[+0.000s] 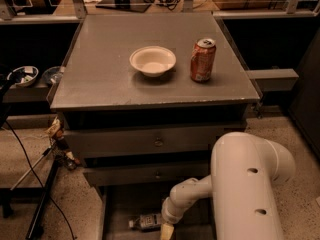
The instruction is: Pick blue plastic bottle from bottom drawer and place on counter
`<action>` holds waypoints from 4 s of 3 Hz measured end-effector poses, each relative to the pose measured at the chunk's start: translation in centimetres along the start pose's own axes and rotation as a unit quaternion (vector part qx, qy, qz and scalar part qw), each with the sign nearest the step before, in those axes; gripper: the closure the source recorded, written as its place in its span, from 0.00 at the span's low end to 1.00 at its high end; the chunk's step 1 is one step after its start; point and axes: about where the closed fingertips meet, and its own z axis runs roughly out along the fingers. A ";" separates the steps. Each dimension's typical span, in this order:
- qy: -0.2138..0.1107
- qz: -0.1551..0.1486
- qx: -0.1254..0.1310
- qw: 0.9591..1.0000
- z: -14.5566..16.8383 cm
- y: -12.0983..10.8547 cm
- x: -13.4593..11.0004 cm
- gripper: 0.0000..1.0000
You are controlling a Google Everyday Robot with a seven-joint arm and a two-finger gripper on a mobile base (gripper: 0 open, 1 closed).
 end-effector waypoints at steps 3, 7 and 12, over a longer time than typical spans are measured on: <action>-0.023 -0.002 0.009 1.000 2.8 -2.6 -1.1 0.00; -0.037 -0.009 -0.003 0.999 7.8 -3.4 -0.1 0.00; -0.037 -0.009 -0.003 0.999 7.8 -3.4 -0.1 1.00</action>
Offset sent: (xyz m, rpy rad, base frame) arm 0.0324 0.0196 -0.0269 0.0648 -0.0566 -0.0073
